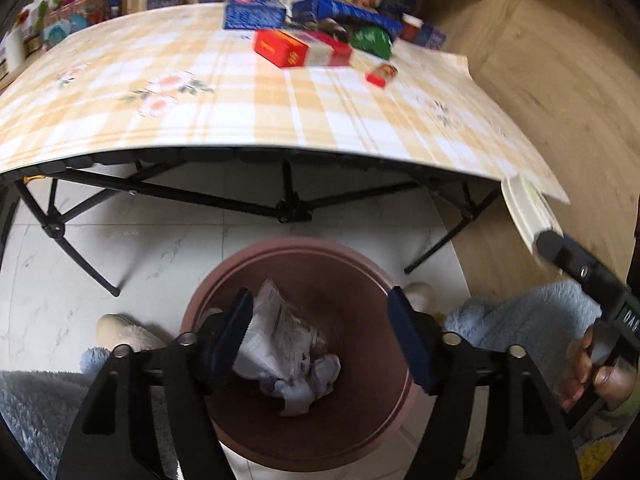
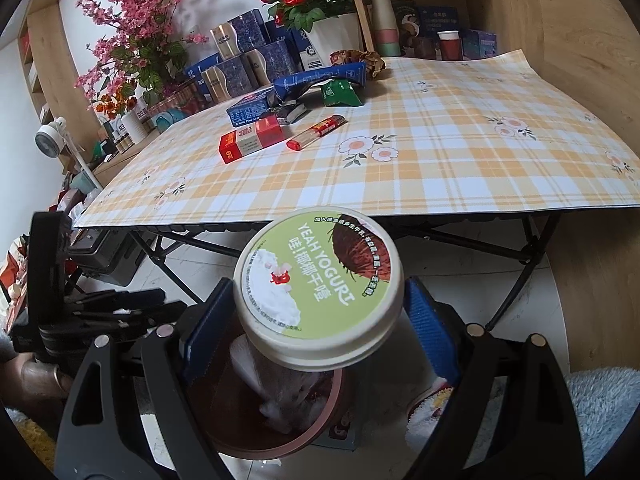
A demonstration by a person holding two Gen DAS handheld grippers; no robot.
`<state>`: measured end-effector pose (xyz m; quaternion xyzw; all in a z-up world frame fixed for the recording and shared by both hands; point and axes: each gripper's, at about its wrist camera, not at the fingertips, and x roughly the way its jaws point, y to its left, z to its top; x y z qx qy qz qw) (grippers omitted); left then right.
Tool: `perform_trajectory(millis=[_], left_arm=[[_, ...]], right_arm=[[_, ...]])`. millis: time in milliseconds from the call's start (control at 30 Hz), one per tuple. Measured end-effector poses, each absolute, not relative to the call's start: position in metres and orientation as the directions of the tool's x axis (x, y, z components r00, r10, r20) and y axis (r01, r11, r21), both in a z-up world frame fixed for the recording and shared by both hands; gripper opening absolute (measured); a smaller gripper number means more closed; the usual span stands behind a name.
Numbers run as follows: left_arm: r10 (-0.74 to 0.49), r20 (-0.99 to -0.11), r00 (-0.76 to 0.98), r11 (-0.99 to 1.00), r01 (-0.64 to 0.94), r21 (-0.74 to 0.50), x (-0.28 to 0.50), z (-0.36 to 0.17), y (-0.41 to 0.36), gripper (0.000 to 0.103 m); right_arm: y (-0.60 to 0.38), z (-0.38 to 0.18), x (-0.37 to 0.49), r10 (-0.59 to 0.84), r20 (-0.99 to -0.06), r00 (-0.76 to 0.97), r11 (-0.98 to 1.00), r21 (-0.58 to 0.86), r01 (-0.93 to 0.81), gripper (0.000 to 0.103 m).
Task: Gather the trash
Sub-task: 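Lower the yogurt lid into the brown bin and open the right tool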
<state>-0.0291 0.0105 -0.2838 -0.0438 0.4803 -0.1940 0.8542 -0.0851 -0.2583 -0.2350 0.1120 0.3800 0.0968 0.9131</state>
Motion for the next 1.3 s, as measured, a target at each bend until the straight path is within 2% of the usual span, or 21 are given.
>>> perform_trajectory(millis=[167,400,500,733,833,1167,1200,1267,1300], left_arm=[[-0.348,-0.757,0.554,0.937,0.226,-0.266,-0.033,-0.266,0.027,0.079],[-0.277,-0.617,0.736,0.961,0.196,-0.196,-0.057,-0.207,0.053,0.096],[-0.292,-0.578,0.762,0.956,0.216,-0.199,-0.063,-0.186,0.065,0.097],[-0.14,-0.479,0.867,0.985,0.169,0.017,-0.087,-0.164,0.085,0.097],[-0.157,-0.475,0.866,0.986,0.166,-0.022,-0.09,-0.169,0.093,0.097],[-0.203,-0.457,0.866,0.978,0.155,-0.142,-0.091,-0.172,0.119,0.097],[-0.207,-0.459,0.864,0.976,0.15,-0.156,-0.09,-0.172,0.121,0.097],[-0.223,-0.465,0.857,0.97,0.146,-0.196,-0.088,-0.174,0.127,0.097],[-0.226,-0.468,0.854,0.968,0.142,-0.208,-0.087,-0.175,0.128,0.097]], right_arm=[[-0.255,-0.233,-0.086,0.254,-0.673,0.695,0.96,0.262,-0.097,0.084],[-0.246,-0.233,-0.09,0.238,-0.688,0.686,0.969,0.216,-0.12,0.084],[-0.233,-0.236,-0.089,0.232,-0.708,0.667,0.973,0.174,-0.153,0.084],[-0.192,-0.247,-0.088,0.204,-0.759,0.618,0.966,0.052,-0.255,0.084],[-0.172,-0.253,-0.087,0.191,-0.776,0.601,0.954,0.002,-0.3,0.085],[-0.123,-0.261,-0.075,0.234,-0.807,0.542,0.924,0.01,-0.383,0.087],[-0.121,-0.261,-0.075,0.239,-0.811,0.534,0.922,0.018,-0.386,0.088],[-0.12,-0.258,-0.076,0.249,-0.805,0.538,0.921,0.025,-0.388,0.096],[-0.121,-0.254,-0.078,0.246,-0.794,0.555,0.924,0.019,-0.383,0.097]])
